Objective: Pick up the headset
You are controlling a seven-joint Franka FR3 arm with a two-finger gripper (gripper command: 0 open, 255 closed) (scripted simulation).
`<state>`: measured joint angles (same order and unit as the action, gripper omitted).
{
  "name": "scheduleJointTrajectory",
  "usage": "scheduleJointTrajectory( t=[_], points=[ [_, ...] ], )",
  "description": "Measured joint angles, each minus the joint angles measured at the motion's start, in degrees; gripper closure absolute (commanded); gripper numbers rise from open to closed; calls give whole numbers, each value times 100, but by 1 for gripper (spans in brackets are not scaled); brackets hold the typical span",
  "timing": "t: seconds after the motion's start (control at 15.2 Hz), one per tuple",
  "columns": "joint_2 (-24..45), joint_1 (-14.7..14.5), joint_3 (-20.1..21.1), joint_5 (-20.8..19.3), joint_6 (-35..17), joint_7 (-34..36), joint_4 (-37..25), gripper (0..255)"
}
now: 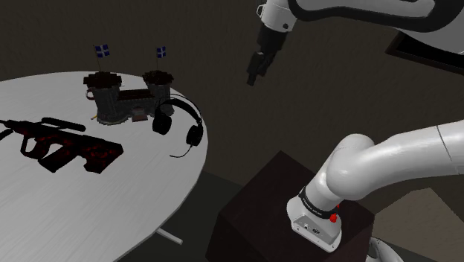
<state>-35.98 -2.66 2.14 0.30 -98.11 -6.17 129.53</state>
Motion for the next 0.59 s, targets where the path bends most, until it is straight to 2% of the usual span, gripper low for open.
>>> scheduleJointTrajectory(
  t=[0.59],
  points=[
    [1923,-221,441,114,-622,303,-1061,0]
  ],
)
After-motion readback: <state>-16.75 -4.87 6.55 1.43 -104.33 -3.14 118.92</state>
